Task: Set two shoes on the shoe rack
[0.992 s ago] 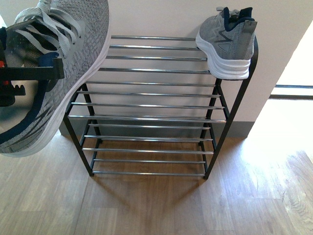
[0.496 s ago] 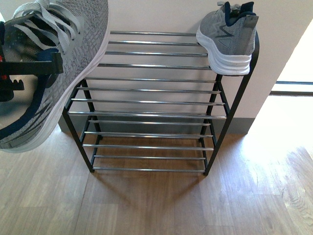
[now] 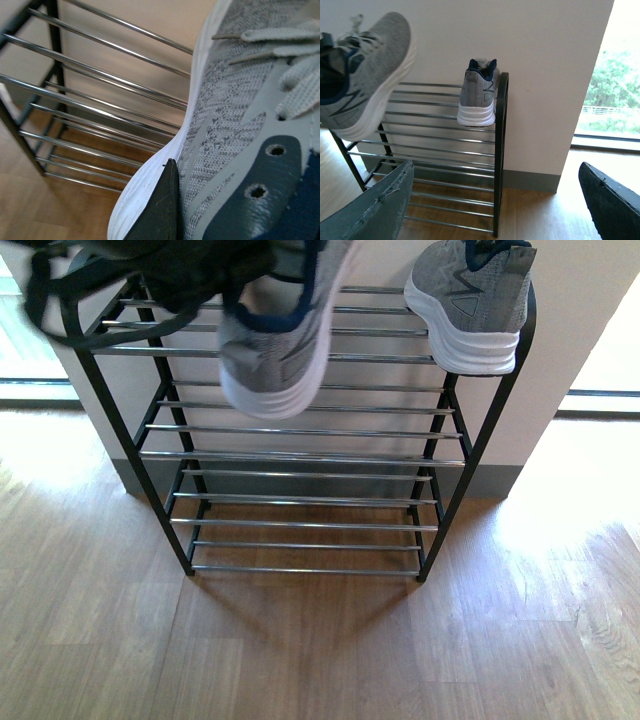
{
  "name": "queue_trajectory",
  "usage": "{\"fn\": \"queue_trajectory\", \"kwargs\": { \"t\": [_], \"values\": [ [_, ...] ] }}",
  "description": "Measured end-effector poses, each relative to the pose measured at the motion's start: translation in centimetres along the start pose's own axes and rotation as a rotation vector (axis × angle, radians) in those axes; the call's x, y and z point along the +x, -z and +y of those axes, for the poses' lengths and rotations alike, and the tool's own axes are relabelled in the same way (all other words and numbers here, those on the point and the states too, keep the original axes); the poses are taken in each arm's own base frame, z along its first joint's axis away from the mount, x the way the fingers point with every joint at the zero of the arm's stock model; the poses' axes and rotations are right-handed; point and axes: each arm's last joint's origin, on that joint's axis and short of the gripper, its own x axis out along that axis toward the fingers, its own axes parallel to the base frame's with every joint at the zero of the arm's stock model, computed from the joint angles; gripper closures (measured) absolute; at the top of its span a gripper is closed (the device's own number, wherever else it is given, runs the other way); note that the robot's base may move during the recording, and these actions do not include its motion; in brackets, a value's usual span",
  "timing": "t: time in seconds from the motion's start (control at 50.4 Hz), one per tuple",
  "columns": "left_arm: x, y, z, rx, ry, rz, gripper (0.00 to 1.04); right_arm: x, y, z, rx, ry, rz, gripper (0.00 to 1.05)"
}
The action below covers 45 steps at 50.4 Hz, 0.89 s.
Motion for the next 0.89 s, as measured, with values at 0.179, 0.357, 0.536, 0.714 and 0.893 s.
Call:
{"fn": "queue_trajectory", "kwargs": {
  "t": [0.179, 0.357, 0.536, 0.714, 0.893],
  "values": [
    [5.1, -0.5, -3.6, -0.129, 0.042, 0.097, 1.03, 0.0, 0.0, 0.0, 0.0, 0.0, 0.0, 0.09],
    [9.7, -1.1, -5.8, -0.242, 0.014, 0.159, 1.03, 0.0, 0.0, 0.0, 0.0, 0.0, 0.0, 0.09],
    [12.5, -1.7, -7.2, -0.246, 0.007, 0.207, 1.03, 0.0, 0.0, 0.0, 0.0, 0.0, 0.0, 0.09],
    [13.8, -2.7, -8.6, -0.169, 0.017, 0.25, 1.03, 0.0, 0.0, 0.0, 0.0, 0.0, 0.0, 0.09],
    [14.5, -3.0, -9.2, -0.099, 0.005, 0.278, 1.03, 0.0, 0.0, 0.0, 0.0, 0.0, 0.0, 0.09]
  ]
}}
